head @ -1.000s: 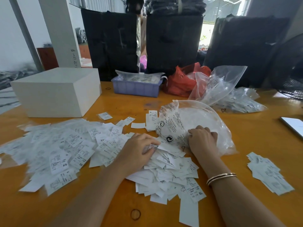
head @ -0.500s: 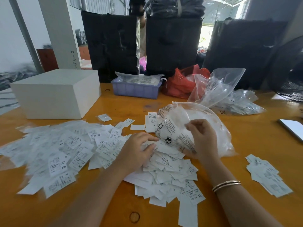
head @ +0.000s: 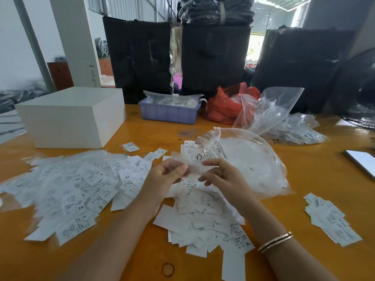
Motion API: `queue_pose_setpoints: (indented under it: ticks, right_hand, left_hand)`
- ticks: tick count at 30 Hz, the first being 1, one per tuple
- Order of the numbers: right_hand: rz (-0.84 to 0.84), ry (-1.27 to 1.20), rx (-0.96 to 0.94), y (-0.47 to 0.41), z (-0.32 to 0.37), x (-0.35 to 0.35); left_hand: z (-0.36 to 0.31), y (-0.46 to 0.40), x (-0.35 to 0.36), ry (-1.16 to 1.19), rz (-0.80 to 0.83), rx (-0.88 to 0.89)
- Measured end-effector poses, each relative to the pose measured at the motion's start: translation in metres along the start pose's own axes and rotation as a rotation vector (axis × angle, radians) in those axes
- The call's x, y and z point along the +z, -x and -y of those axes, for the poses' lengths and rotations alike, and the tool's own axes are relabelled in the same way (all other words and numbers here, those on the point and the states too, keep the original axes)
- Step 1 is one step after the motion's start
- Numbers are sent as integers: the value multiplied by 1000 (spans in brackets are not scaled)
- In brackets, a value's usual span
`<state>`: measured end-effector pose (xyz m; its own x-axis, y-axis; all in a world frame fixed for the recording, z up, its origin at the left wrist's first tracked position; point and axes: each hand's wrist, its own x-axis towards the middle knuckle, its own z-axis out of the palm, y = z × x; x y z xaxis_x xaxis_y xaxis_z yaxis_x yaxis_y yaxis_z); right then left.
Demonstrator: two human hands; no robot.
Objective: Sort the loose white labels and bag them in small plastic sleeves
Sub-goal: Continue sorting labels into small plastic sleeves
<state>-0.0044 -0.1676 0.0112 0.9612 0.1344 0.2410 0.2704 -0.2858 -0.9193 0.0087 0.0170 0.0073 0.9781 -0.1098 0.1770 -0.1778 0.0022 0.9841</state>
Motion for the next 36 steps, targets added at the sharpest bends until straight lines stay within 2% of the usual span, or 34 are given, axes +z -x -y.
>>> queue_pose_setpoints:
  ticks: [4, 6, 12, 15, 18, 21, 23, 28, 31, 34, 36]
  right_hand:
    - [205, 751, -91, -2, -6, -8]
    - [246, 851, -86, -2, -8, -7]
    - [69, 752, -71, -2, -5, -4]
    - [-64, 556, -48, -1, -3, -3]
    - [-242, 319, -45, -2, -3, -1]
    - [-347, 132, 34, -4, -4, 0]
    - [-370, 80, 64, -5, -5, 1]
    - [-379, 69, 52, -5, -9, 3]
    - [-385, 65, 54, -5, -10, 5]
    - [-383, 29, 9, -2, -8, 6]
    - [-362, 58, -3, 0, -6, 7]
  left_hand:
    - [-1, -1, -1, -16, -65, -15]
    - [1, -1, -1, -54, -87, 4]
    - [3, -3, -2, -91, -151, 28]
    - [6, -3, -3, -162, -155, 35]
    - [9, -3, -2, -332, -60, 17]
    - [16, -5, -2, -618, 5, 37]
    - [19, -4, -2, -739, 5, 77]
    - [18, -7, -5, -798, -209, 141]
    - [18, -9, -7, -825, -249, 179]
    - [17, -10, -7, -768, -252, 262]
    - [13, -10, -6, -660, -263, 239]
